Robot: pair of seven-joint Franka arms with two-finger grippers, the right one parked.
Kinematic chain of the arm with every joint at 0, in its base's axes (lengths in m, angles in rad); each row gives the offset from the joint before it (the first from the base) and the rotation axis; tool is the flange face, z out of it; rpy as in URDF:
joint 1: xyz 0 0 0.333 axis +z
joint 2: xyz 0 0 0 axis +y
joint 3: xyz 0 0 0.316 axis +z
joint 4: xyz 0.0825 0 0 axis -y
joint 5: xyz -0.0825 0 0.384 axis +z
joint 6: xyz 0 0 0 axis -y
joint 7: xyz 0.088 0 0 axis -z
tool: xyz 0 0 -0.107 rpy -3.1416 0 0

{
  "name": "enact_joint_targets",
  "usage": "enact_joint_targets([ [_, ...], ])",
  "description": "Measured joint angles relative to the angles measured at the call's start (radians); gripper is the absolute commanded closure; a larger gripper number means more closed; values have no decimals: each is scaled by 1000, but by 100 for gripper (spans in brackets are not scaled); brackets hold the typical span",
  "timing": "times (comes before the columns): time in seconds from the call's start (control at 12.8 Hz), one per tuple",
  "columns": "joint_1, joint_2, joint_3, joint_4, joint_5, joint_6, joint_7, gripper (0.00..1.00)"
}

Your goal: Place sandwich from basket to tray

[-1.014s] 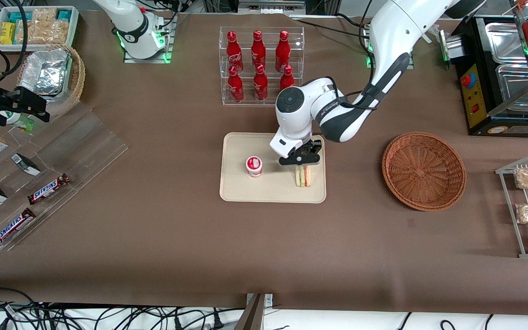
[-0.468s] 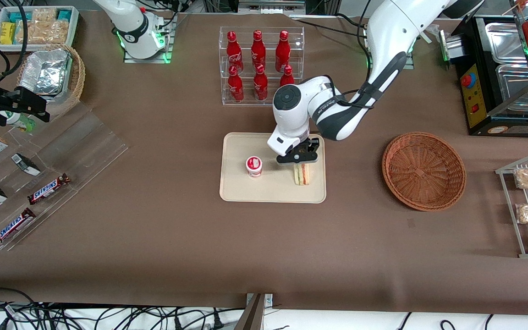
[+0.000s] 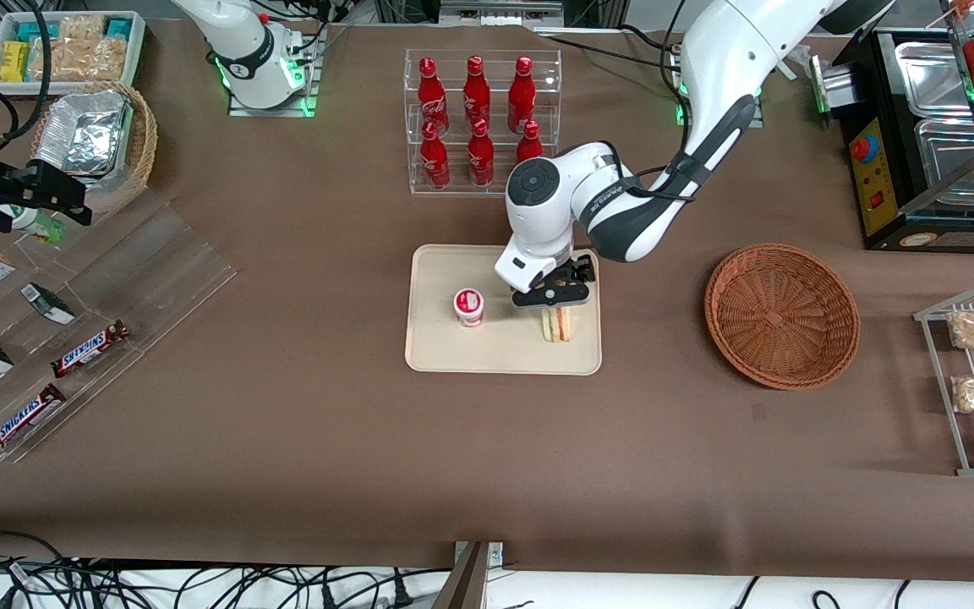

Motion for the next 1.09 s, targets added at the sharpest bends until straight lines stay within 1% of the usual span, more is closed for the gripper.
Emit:
enact_joint_targets([
  [0.16,20,-25,-1,17,-4,-6,0,0],
  [0.31,50,-65,-2,44,-34,-44,8,0],
  [0.55,77,-101,-3,180,-142,-232,118,0],
  [0.78,123,-110,-3,341,-222,-399,239,0],
  [0.94,182,-115,-3,402,-271,-457,344,0],
  [1.09,247,-126,-3,424,-293,-474,427,0],
])
